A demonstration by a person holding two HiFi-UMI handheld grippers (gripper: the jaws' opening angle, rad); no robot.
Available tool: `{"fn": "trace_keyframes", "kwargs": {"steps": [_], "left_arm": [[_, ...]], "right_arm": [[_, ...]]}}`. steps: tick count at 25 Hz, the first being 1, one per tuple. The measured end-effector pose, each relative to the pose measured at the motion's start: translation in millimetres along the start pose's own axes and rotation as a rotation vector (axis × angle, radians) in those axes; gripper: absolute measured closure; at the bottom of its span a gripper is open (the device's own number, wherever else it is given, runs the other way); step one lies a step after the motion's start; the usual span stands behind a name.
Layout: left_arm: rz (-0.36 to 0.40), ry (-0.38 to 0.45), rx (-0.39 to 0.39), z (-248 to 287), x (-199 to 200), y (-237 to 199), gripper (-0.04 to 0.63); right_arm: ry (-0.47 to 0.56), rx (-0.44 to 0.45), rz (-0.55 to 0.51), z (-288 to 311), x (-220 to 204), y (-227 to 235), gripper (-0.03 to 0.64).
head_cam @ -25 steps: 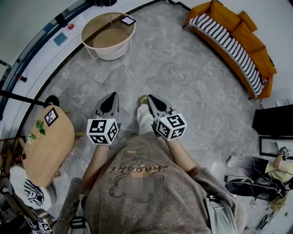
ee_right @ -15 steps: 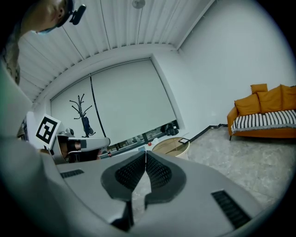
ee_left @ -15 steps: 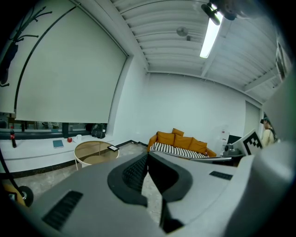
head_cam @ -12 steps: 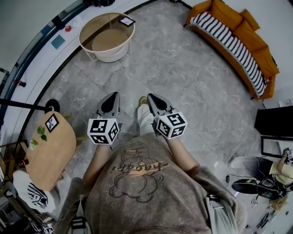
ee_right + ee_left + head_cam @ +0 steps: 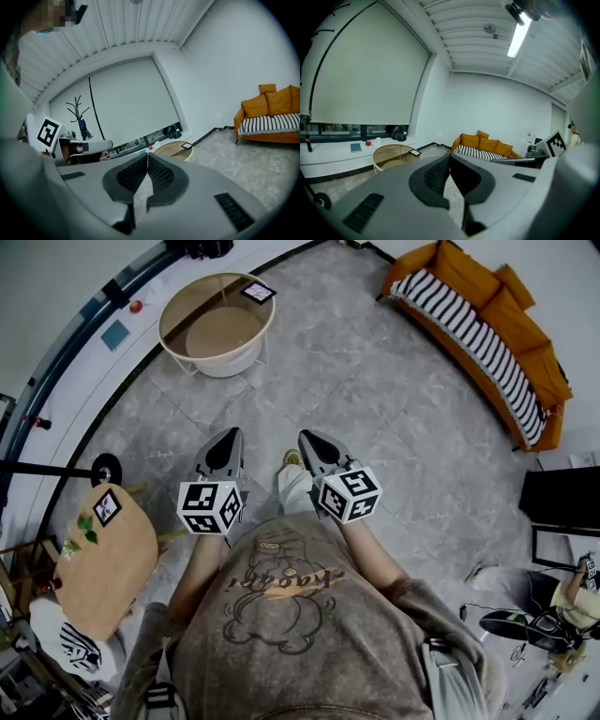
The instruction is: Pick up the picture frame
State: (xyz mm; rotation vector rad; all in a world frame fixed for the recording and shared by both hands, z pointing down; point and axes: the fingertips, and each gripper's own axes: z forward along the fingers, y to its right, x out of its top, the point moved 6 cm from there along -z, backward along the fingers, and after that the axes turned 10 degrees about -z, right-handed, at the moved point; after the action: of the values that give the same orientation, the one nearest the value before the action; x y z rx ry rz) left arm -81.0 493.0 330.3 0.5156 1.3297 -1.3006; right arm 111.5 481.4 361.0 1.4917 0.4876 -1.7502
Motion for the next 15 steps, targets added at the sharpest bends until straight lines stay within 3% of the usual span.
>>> {"fn": "trace_keyframes", "kwargs": {"steps": [15], "left_arm": [[-0.004, -0.005, 0.042, 98, 45, -6, 0.577]], "right_arm": [[-0.036, 0.008, 0.006, 58, 39, 91, 0.597]]}}
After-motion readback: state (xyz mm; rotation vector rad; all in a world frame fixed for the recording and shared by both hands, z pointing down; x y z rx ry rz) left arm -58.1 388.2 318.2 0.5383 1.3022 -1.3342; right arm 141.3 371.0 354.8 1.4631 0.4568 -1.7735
